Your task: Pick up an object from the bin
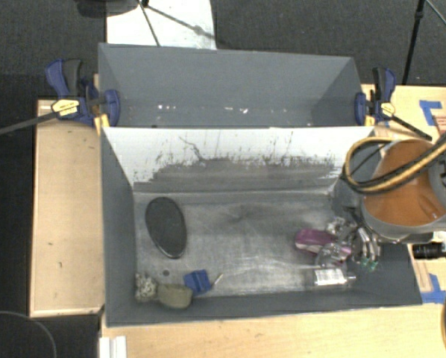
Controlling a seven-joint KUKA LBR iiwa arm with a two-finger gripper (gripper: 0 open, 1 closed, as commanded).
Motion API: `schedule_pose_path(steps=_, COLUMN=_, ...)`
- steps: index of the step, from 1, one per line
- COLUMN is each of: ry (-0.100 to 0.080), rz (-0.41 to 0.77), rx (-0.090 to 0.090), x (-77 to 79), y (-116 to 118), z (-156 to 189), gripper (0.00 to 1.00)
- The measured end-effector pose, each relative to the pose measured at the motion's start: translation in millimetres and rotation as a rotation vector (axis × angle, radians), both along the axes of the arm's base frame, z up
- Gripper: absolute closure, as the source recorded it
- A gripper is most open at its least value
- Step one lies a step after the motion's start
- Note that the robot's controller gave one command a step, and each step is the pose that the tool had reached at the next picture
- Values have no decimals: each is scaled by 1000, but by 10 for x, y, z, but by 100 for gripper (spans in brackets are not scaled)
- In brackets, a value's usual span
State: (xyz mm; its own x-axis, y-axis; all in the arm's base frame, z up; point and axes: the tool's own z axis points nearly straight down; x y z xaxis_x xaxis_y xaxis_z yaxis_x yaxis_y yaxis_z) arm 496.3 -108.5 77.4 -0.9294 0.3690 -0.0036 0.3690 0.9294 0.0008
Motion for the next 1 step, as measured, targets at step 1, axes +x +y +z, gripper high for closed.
schedule_pose_path(steps=1, ry=-6, rz=29, rx=-1, x=29, y=23, z=1478, gripper=100)
